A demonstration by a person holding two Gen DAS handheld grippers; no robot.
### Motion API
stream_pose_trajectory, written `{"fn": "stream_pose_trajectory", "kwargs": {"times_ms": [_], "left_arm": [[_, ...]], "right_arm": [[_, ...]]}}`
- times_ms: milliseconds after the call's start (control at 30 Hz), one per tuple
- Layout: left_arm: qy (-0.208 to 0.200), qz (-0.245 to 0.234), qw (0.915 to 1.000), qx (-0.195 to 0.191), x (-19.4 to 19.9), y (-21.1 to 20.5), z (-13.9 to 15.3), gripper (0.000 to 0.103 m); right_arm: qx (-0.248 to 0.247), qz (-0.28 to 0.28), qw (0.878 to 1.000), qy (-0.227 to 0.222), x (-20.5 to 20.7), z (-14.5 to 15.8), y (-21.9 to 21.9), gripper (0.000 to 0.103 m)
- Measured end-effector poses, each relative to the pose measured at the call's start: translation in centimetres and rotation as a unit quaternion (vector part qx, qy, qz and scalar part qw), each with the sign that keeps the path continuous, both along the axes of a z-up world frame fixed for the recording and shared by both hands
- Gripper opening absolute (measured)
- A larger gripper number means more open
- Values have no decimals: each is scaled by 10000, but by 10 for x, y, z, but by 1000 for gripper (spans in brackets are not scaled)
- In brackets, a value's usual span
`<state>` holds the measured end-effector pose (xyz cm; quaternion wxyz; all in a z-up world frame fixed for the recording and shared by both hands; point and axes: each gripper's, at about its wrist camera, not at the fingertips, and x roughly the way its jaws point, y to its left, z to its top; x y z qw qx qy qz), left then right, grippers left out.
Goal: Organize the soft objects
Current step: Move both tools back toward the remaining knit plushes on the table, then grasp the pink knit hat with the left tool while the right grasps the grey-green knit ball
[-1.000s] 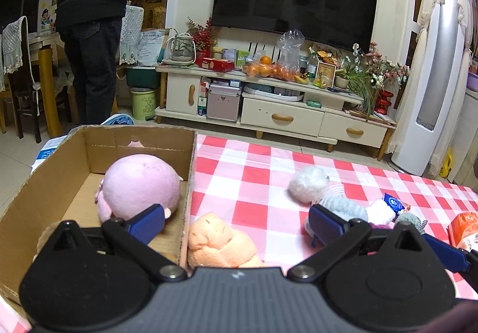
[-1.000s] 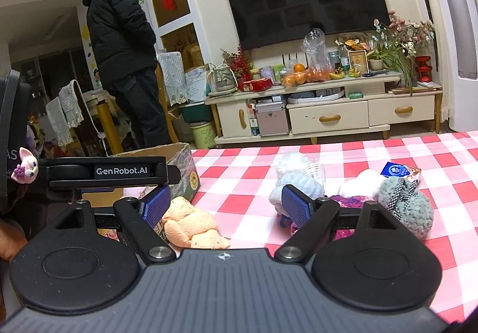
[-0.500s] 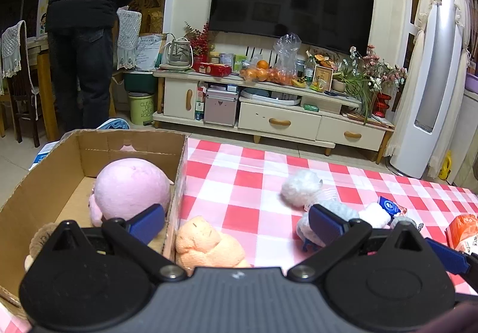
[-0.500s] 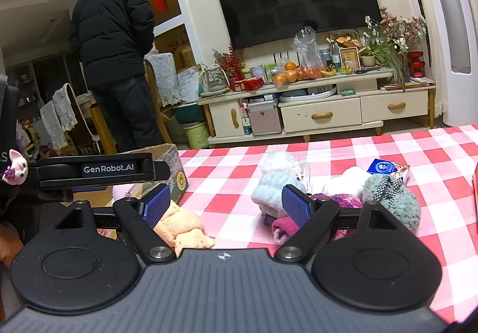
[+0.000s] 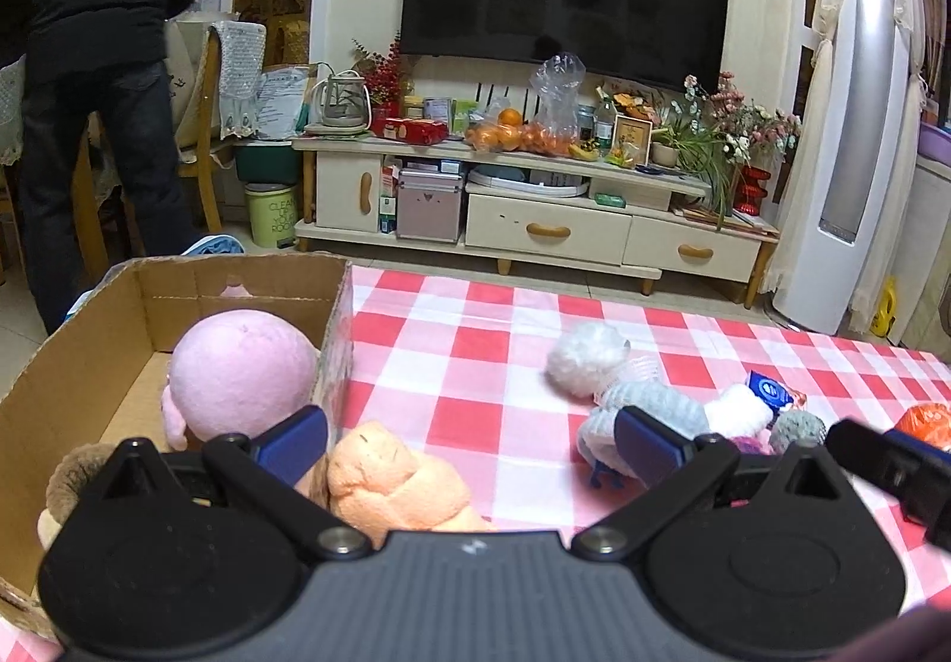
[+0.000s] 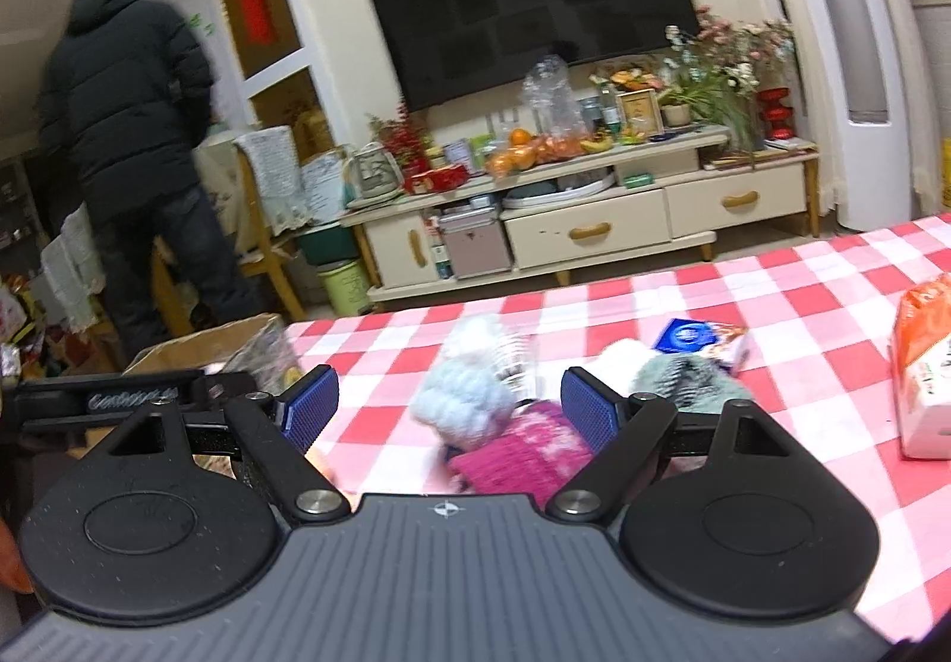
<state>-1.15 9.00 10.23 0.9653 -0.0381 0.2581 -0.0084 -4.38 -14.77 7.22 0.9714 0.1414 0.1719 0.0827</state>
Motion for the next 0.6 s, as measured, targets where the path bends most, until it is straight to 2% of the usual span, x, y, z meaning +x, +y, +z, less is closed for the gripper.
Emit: {"fn": "stream_pose_trajectory", "kwargs": {"times_ms": [300, 600], "left_arm": [[81, -187, 9997, 103, 1, -15, -6, 102], [239, -628, 9972, 316, 2, -45, -17, 102]], "right_arm": [[181, -570, 9982, 47, 5, -2, -36, 102], [300, -1050, 9936, 296, 10, -16, -75, 103]]}}
